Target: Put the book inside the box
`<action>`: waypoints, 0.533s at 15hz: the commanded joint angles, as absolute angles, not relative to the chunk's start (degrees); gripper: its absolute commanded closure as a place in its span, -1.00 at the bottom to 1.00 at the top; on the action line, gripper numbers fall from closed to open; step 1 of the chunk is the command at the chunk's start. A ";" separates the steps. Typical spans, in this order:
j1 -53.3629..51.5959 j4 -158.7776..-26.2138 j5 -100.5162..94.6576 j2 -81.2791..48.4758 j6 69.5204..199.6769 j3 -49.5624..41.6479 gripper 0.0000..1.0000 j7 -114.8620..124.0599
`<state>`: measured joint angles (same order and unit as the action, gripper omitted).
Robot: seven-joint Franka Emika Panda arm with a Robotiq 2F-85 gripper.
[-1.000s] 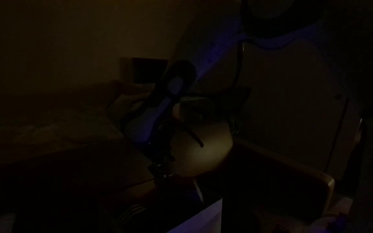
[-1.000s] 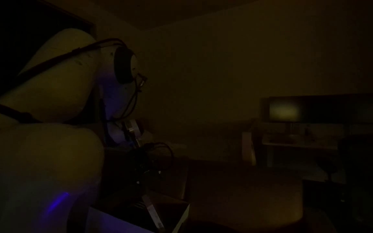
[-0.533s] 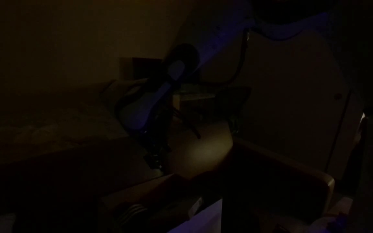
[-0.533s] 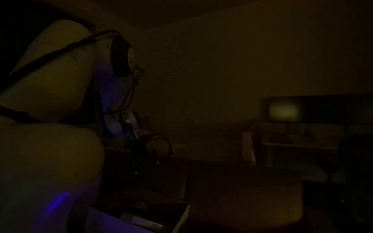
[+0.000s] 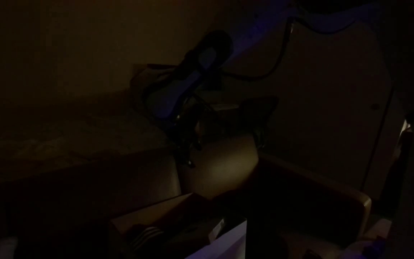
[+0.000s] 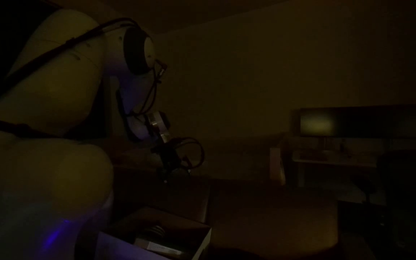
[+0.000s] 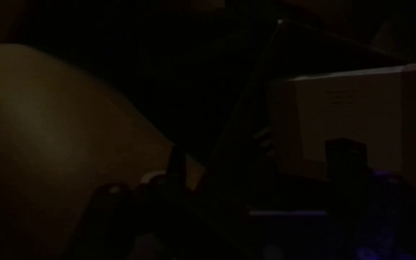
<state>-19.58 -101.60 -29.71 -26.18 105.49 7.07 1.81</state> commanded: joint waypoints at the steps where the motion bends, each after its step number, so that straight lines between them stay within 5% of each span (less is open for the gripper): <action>1: -15.96 -107.26 -27.09 -16.46 101.99 7.97 -1.00 -4.66; 8: -9.84 -118.22 -23.08 2.32 101.42 7.02 -1.00 -15.10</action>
<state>-12.77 -110.81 -25.83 -7.02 100.77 7.12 -10.02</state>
